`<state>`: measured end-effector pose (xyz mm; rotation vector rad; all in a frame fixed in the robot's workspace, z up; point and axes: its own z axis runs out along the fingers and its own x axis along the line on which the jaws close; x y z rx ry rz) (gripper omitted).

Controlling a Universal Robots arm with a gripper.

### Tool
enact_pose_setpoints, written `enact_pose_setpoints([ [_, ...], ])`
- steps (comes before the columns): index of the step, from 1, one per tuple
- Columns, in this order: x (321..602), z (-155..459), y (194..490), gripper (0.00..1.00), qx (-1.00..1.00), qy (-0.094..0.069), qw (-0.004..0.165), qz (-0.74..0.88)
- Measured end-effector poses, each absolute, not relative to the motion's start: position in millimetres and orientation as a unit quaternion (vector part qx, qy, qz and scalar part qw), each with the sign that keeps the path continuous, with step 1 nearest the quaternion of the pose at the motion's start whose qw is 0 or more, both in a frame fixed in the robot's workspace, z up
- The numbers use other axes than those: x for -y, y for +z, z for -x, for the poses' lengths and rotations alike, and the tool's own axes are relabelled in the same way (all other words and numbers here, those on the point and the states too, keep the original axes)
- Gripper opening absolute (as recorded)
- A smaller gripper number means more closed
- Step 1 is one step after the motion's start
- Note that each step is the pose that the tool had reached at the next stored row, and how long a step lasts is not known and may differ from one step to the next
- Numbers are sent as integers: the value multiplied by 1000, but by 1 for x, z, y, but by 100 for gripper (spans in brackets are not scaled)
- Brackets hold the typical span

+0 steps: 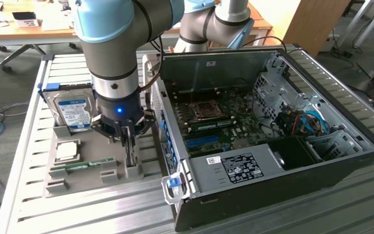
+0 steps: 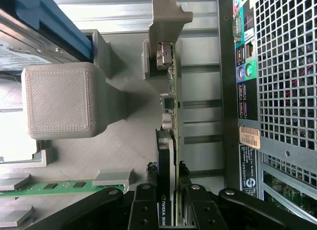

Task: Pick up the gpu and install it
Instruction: 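Pick up the gpu and move the gpu toward the slot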

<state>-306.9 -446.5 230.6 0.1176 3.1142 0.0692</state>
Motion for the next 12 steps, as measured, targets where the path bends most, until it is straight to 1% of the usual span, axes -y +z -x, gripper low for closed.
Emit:
enact_pose_setpoints([
  [12,447,307,230,27,-1000,23,12,-7],
])
